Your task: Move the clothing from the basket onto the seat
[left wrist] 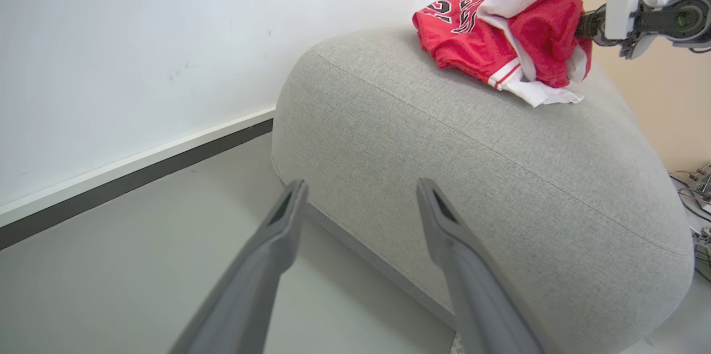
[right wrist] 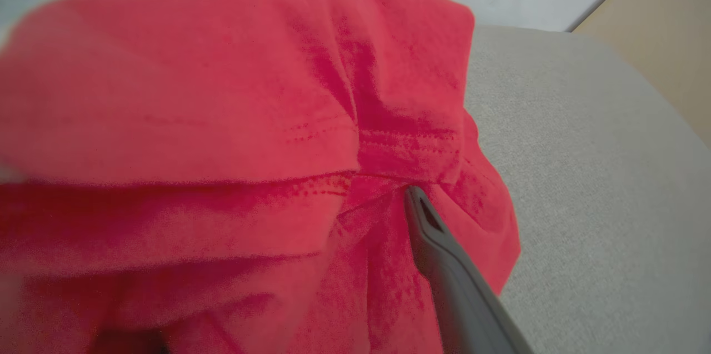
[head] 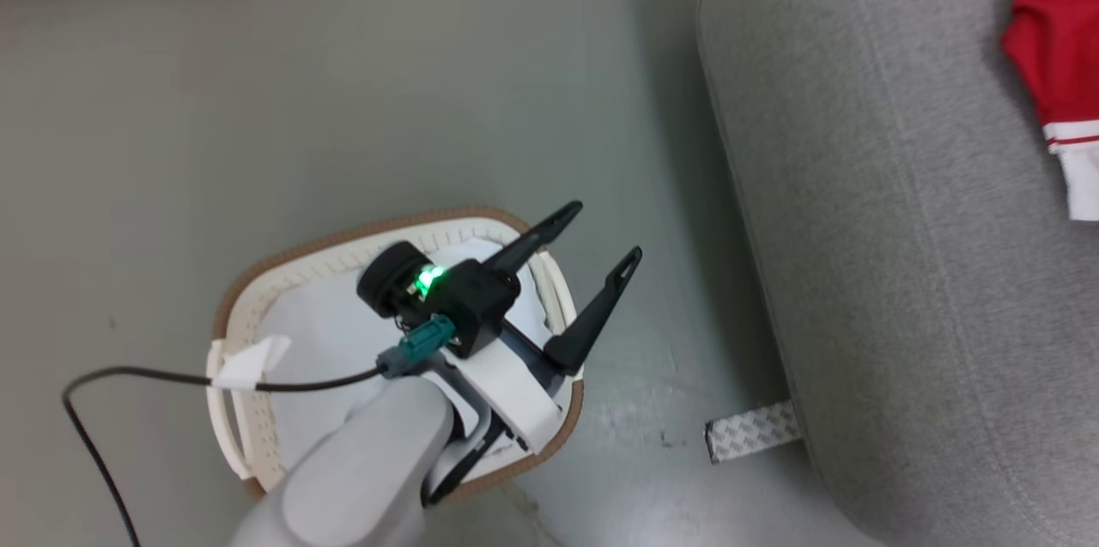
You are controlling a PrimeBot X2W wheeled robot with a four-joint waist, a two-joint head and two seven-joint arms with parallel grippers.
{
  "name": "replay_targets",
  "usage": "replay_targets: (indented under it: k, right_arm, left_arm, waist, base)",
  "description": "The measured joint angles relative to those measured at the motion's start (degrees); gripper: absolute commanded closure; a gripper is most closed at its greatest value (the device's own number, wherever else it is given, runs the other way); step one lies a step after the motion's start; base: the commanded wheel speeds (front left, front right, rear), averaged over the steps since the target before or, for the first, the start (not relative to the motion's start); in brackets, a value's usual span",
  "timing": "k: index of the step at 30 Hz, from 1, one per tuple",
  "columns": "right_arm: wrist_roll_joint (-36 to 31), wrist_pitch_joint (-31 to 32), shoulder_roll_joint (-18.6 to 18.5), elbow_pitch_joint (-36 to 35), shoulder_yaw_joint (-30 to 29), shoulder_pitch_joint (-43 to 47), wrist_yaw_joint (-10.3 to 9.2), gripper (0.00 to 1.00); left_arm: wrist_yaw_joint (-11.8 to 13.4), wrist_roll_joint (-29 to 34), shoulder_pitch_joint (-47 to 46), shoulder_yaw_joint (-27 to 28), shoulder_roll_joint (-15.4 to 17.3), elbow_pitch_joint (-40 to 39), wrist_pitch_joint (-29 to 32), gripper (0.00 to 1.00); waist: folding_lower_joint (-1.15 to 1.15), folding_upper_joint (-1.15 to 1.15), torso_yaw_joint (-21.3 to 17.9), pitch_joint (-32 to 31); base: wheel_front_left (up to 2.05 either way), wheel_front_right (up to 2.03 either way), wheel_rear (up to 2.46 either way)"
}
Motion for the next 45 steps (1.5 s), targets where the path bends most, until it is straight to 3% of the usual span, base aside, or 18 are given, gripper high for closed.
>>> replay_targets:
  k: [6, 12, 17, 21, 30, 38, 42, 45]
  right_arm:
    - [2.9, 2.5, -2.6, -2.6, 8.8, 5.4, 0.01, 0.00]
    - [9.7, 2.6, -7.9, -11.8, 15.7, 12.1, 0.01, 0.00]
    - [15.5, -1.7, -10.3, -21.1, 18.1, 17.9, 0.01, 0.00]
    - [16.5, -7.8, -9.7, -26.2, 17.1, 23.4, 0.00, 0.00]
    - [11.6, -16.0, 1.2, -34.6, 6.5, 37.6, 0.00, 0.00]
    - [0.9, -17.5, 15.4, -47.0, 1.4, 52.3, 0.01, 0.00]
    - [-3.1, -17.5, 20.1, -50.5, -0.6, 55.9, 0.01, 0.00]
    - [-7.3, -17.5, 21.6, -51.3, -1.4, 57.6, 0.00, 0.00]
  left_arm:
    - [0.0, -1.6, 4.4, 2.0, -1.4, 1.2, 0.0, 0.00]
    - [0.7, -2.6, 9.0, 5.9, -2.9, 2.6, 0.0, 0.00]
    - [1.4, -4.2, 12.9, 11.2, -4.3, 2.2, 0.0, 0.00]
    - [2.4, -4.4, 15.6, 15.7, -4.5, 1.4, 0.0, 0.00]
    - [5.4, -3.2, 22.3, 26.4, -4.3, -0.1, 0.0, 0.00]
    - [3.9, 0.2, 27.6, 33.1, -5.8, 0.1, 0.0, 0.00]
    - [3.4, 3.4, 30.0, 35.7, -7.4, -1.8, 0.0, 0.00]
    - [2.9, 5.7, 32.6, 37.0, -8.5, -3.4, 0.0, 0.00]
  waist:
    - [-0.01, 0.00, 0.0, -6.7]
    - [-0.02, 0.00, 1.0, -15.0]
    - [-0.03, 0.00, 2.6, -21.9]
    - [-0.03, 0.00, 4.6, -26.7]
    - [-0.03, 0.00, 11.0, -32.4]
    - [-0.03, 0.00, 13.8, -33.5]
    - [-0.02, 0.00, 14.0, -33.6]
    - [-0.02, 0.00, 13.7, -33.7]
  base:
    - [0.00, 0.00, 0.00]
    - [0.00, 0.00, 0.00]
    - [0.00, 0.00, 0.00]
    - [0.00, 0.00, 0.00]
    - [0.00, 0.00, 0.00]
    - [0.00, 0.00, 0.00]
    - [0.00, 0.00, 0.00]
    - [0.00, 0.00, 0.00]
